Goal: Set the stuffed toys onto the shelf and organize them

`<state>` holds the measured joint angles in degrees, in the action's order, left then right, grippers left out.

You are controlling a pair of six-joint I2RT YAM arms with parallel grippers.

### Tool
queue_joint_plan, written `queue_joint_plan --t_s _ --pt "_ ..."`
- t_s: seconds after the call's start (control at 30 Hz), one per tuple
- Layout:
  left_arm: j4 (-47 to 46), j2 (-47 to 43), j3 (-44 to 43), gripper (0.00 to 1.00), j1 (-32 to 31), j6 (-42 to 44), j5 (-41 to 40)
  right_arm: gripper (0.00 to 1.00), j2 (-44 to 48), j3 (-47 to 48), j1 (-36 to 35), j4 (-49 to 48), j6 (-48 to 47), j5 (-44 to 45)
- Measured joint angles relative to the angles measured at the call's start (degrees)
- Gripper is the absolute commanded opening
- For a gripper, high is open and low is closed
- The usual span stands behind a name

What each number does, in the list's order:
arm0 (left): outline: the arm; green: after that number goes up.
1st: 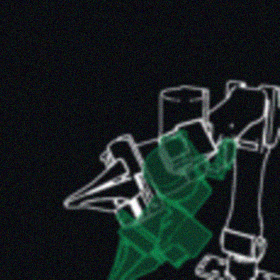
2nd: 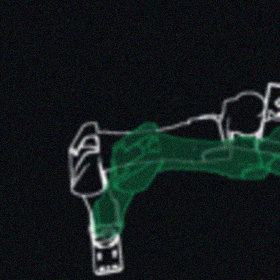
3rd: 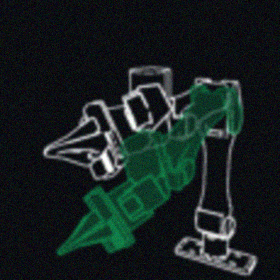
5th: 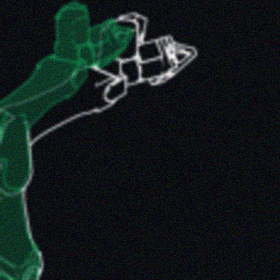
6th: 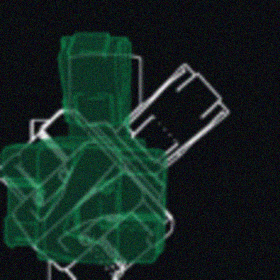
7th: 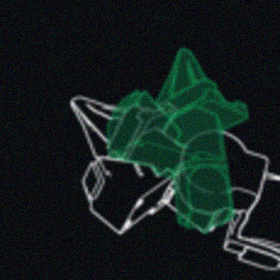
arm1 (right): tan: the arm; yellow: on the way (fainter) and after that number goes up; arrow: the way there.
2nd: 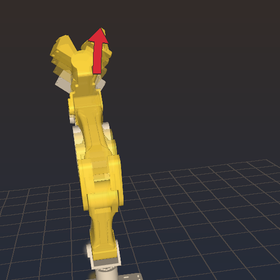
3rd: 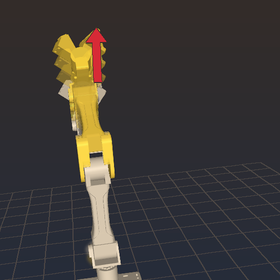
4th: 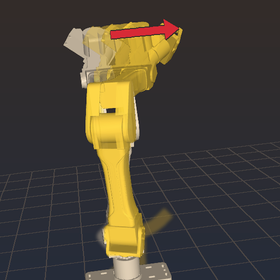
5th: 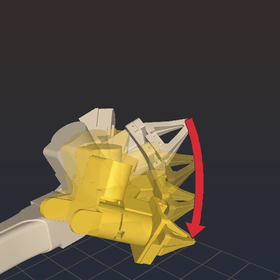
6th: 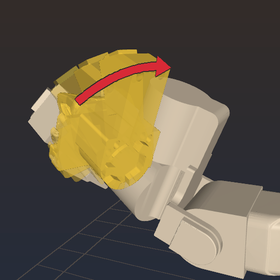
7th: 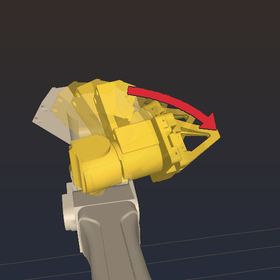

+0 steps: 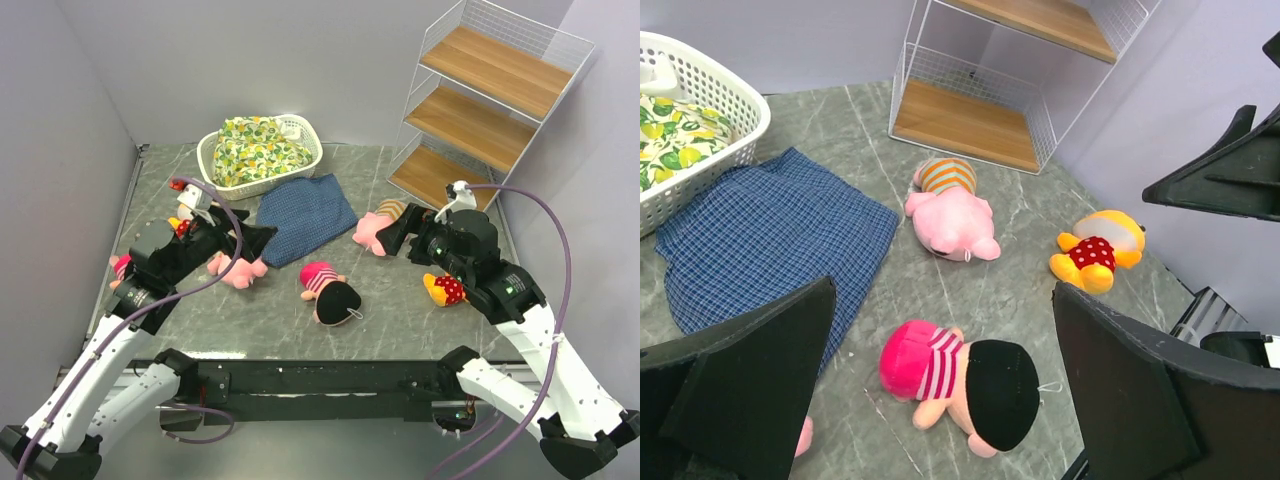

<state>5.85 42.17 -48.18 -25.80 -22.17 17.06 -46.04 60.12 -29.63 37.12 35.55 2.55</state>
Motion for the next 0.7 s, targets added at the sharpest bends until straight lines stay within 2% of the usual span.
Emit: queue_joint_plan --t_s 0.5,0.7 --pt "0.00 1.18 0.02 0.96 0.00 0.02 -0.46 1.00 1.18 1.64 0.00 5.90 7.30 9.46" --pt "0.00 1.16 0.02 0.96 0.00 0.04 -0.92 0.96 -2.64 2.25 0.11 16.79 19.65 18.67"
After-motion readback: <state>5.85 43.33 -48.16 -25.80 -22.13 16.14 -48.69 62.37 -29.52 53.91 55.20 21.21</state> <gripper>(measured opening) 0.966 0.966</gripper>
